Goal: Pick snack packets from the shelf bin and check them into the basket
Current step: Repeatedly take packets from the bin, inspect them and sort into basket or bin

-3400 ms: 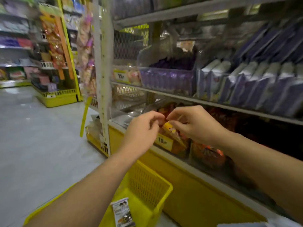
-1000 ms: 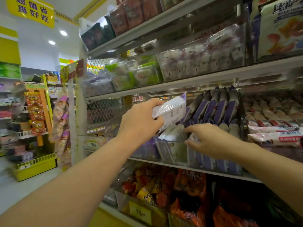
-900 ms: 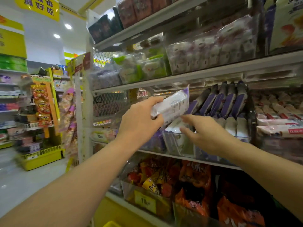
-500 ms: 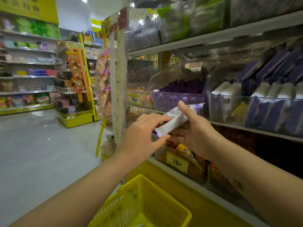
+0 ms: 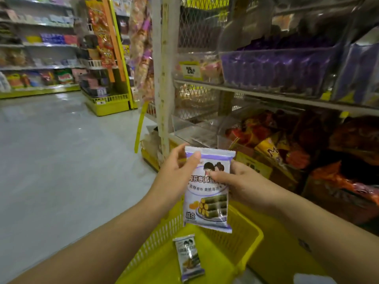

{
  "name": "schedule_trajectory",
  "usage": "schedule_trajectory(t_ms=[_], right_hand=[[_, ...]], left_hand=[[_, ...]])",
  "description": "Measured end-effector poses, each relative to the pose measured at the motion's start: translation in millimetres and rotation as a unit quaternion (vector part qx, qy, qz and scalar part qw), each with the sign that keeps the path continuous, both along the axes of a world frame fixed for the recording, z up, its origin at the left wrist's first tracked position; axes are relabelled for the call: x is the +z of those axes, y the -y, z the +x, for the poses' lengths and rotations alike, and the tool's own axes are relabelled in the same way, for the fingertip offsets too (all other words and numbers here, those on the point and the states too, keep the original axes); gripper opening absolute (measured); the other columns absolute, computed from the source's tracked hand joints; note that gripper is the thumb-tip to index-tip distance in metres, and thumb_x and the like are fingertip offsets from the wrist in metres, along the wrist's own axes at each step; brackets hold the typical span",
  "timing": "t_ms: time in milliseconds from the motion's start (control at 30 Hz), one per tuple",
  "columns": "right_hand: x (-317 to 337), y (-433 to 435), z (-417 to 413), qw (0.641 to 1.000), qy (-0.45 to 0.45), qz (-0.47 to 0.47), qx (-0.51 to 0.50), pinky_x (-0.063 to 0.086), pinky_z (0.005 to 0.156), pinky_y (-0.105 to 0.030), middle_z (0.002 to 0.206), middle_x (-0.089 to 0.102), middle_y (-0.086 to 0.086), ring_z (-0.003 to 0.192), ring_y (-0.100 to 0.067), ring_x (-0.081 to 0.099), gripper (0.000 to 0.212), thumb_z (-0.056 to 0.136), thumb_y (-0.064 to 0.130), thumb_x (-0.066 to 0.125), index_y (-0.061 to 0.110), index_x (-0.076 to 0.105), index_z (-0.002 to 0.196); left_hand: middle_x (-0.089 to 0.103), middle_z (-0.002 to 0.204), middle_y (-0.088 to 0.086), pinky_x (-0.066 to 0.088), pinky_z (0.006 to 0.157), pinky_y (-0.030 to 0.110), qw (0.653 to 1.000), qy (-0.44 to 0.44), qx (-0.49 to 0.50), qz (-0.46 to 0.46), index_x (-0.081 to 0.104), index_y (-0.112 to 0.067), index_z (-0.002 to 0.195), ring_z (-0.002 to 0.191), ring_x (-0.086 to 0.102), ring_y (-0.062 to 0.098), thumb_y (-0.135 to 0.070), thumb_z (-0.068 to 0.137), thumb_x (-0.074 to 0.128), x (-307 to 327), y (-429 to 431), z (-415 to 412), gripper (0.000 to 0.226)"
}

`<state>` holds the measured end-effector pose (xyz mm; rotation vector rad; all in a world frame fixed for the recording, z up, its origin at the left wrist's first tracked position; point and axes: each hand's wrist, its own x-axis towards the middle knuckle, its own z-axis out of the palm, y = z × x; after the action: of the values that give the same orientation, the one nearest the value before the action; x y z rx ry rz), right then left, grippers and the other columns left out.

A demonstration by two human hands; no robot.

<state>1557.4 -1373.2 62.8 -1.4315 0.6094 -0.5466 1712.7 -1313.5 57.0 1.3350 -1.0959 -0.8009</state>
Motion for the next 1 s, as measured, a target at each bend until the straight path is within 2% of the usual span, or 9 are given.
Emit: schedule_trajectory(t_ms=[100, 167, 267, 367, 500, 633, 700, 867, 1000], right_hand=[[-7.4, 2.6, 0.8, 1.000, -0.012, -0.009, 0.015, 0.050, 0.096, -0.048, 0.117, 0.068, -0.012, 0.109, -0.030, 0.065, 0.039, 0.088, 0.021, 0.059, 0.012, 0.055, 0.126], [-10.3, 3.6, 1.9, 1.000, -0.009, -0.017, -0.003, 0.052, 0.094, -0.046, 0.115, 0.069, -0.011, 0.107, -0.029, 0.066, 0.036, 0.090, 0.022, 0.058, 0.013, 0.056, 0.125], [-10.7, 5.7, 4.1, 0.996, 0.021, -0.003, -0.084, 0.057, 0.078, -0.033, 0.104, 0.074, -0.007, 0.096, -0.020, 0.070, 0.034, 0.085, 0.035, 0.059, 0.013, 0.065, 0.111], [-9.2, 6.2, 3.4, 0.992, 0.037, 0.012, -0.118, 0.056, 0.065, -0.024, 0.098, 0.075, -0.010, 0.088, -0.018, 0.071, 0.022, 0.091, 0.028, 0.058, 0.011, 0.071, 0.098], [-11.6, 2.8, 4.7, 0.987, 0.054, 0.045, -0.143, 0.054, 0.069, -0.026, 0.097, 0.074, -0.015, 0.084, -0.019, 0.067, 0.018, 0.090, 0.019, 0.059, 0.010, 0.074, 0.092], [-14.4, -1.7, 6.8, 0.985, 0.053, 0.042, -0.159, 0.050, 0.069, -0.027, 0.091, 0.075, -0.010, 0.079, -0.015, 0.065, 0.024, 0.091, 0.023, 0.058, 0.017, 0.078, 0.081], [-14.2, -3.3, 7.4, 0.985, 0.054, 0.034, -0.162, 0.050, 0.067, -0.026, 0.094, 0.075, -0.010, 0.080, -0.015, 0.065, 0.026, 0.092, 0.027, 0.056, 0.017, 0.079, 0.084], [-12.3, -5.3, 6.3, 0.985, 0.040, 0.005, -0.166, 0.051, 0.066, -0.023, 0.096, 0.075, -0.009, 0.083, -0.017, 0.065, 0.033, 0.095, 0.037, 0.050, 0.021, 0.078, 0.089], [-11.4, 0.0, 1.7, 0.989, 0.011, 0.018, -0.150, 0.054, 0.080, -0.034, 0.097, 0.075, -0.007, 0.095, -0.023, 0.069, 0.042, 0.096, 0.047, 0.044, 0.018, 0.075, 0.096]], left_hand=[[0.074, 0.105, 0.010, 0.057, 0.085, 0.041, 0.990, -0.112, -0.065, 0.049, 0.066, -0.012, 0.114, 0.096, 0.072, 0.026, -0.034, 0.095, 0.054, -11.2, -1.4, 0.6, 0.031], [0.074, 0.104, 0.011, 0.055, 0.088, 0.045, 0.985, -0.146, -0.079, 0.051, 0.068, -0.013, 0.112, 0.097, 0.071, 0.029, -0.036, 0.090, 0.057, -18.5, -1.8, 1.6, 0.035], [0.075, 0.104, 0.011, 0.058, 0.084, 0.041, 0.979, -0.184, -0.080, 0.045, 0.067, -0.012, 0.111, 0.096, 0.072, 0.026, -0.038, 0.078, 0.060, -23.3, -0.5, 1.2, 0.043], [0.074, 0.105, 0.011, 0.059, 0.072, 0.031, 0.971, -0.219, -0.085, 0.037, 0.066, -0.010, 0.113, 0.096, 0.072, 0.023, -0.033, 0.080, 0.061, -25.0, -1.4, 2.0, 0.041], [0.075, 0.104, 0.010, 0.057, 0.066, 0.026, 0.972, -0.220, -0.079, 0.040, 0.066, -0.011, 0.112, 0.093, 0.072, 0.021, -0.025, 0.086, 0.059, -23.4, -2.6, 2.1, 0.030], [0.075, 0.099, 0.012, 0.059, 0.068, 0.029, 0.972, -0.225, -0.052, 0.034, 0.068, -0.009, 0.107, 0.085, 0.073, 0.020, -0.015, 0.091, 0.056, -19.0, -2.2, 2.5, 0.021], [0.075, 0.100, 0.012, 0.057, 0.077, 0.034, 0.974, -0.217, -0.054, 0.035, 0.068, -0.009, 0.107, 0.087, 0.072, 0.020, -0.020, 0.094, 0.054, -16.3, -3.0, 2.7, 0.022], [0.075, 0.102, 0.011, 0.055, 0.084, 0.038, 0.975, -0.208, -0.059, 0.049, 0.066, -0.010, 0.112, 0.093, 0.071, 0.019, -0.033, 0.098, 0.045, -11.3, -6.9, 1.7, 0.034], [0.075, 0.103, 0.012, 0.052, 0.091, 0.043, 0.972, -0.219, -0.047, 0.068, 0.065, -0.010, 0.114, 0.102, 0.068, 0.025, -0.038, 0.100, 0.041, -8.4, -8.5, 1.0, 0.040]])
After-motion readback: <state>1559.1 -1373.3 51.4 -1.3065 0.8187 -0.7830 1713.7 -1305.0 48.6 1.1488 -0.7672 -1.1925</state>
